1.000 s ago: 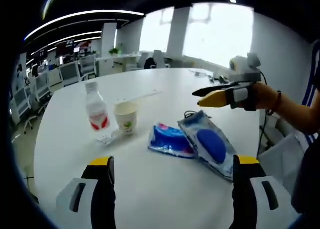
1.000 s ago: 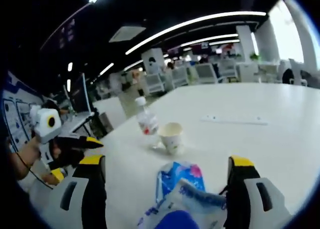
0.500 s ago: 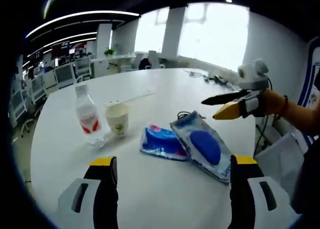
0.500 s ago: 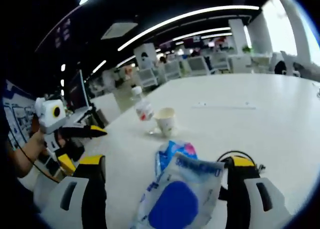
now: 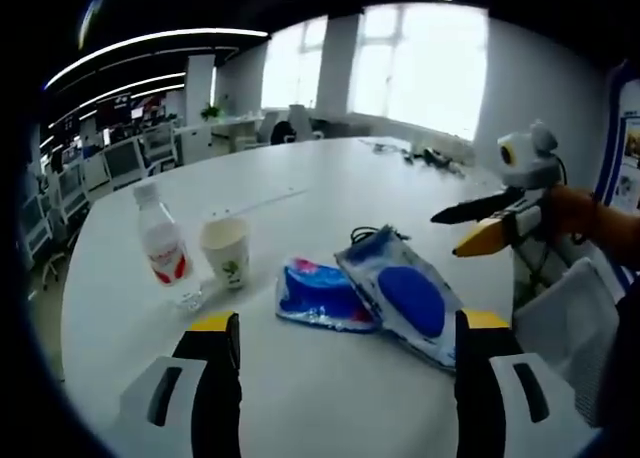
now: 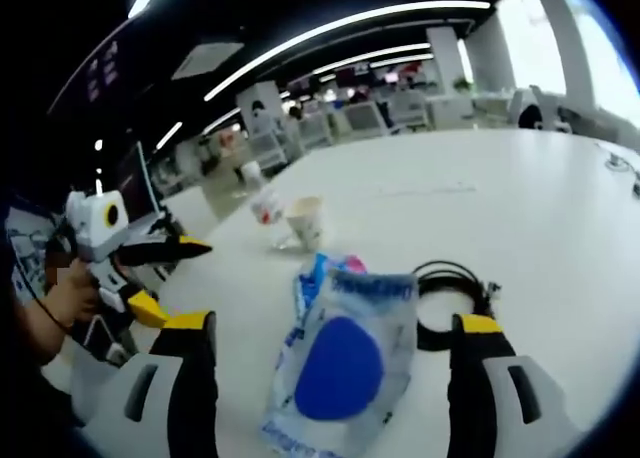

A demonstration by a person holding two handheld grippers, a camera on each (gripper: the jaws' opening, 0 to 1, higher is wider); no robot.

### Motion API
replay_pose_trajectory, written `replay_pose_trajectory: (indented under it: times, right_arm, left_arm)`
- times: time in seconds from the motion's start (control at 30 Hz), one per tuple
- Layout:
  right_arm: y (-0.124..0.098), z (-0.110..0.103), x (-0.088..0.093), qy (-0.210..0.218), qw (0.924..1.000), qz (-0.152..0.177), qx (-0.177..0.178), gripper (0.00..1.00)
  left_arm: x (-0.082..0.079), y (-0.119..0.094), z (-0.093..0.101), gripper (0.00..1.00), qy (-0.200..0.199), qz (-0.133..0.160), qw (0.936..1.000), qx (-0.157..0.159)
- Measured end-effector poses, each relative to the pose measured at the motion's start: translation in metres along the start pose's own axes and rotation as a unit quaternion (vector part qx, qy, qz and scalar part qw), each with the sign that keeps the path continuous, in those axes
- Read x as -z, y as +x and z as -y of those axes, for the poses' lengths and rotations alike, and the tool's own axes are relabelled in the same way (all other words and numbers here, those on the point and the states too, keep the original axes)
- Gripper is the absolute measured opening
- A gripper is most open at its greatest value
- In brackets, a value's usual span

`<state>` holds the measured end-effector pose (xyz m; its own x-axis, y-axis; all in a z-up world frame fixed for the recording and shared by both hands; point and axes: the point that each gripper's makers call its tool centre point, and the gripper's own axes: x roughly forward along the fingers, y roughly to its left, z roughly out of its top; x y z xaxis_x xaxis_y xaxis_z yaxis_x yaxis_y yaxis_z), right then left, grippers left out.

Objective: Arrange the tabletop items into an orderly group along one side of the table until the central work area is clear of visible clutter.

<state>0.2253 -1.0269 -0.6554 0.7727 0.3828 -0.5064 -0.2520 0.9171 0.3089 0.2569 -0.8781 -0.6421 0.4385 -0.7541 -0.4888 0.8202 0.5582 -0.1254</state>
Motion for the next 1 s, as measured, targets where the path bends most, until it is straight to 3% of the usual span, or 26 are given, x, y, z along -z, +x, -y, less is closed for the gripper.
replay_pose_trajectory:
  times: [0.37, 0.57, 0.77, 1.0]
  right_arm:
    - [-0.014, 0.005, 0.04, 0.043, 0.9971, -0.042, 0.047, 0.88]
    - [-0.02, -0.002, 0.046, 0.058, 0.9965, -0.044, 0.041, 0.86]
    - [-0.024, -0.006, 0.059, 0.069, 0.995, -0.051, 0.049, 0.85]
    - [-0.032, -0.005, 0.072, 0.083, 0.9913, -0.056, 0.085, 0.79]
  left_arm:
    - [-0.007, 0.01, 0.002, 0.82, 0.024, 0.007, 0.9997, 0.0]
    - [-0.017, 0.014, 0.0, 0.78, 0.025, 0.024, 0.9994, -0.004]
    - [-0.018, 0.023, 0.003, 0.77, 0.033, 0.02, 0.9992, 0.0]
    - [-0.019, 0.033, 0.005, 0.75, 0.042, 0.024, 0.9988, 0.006]
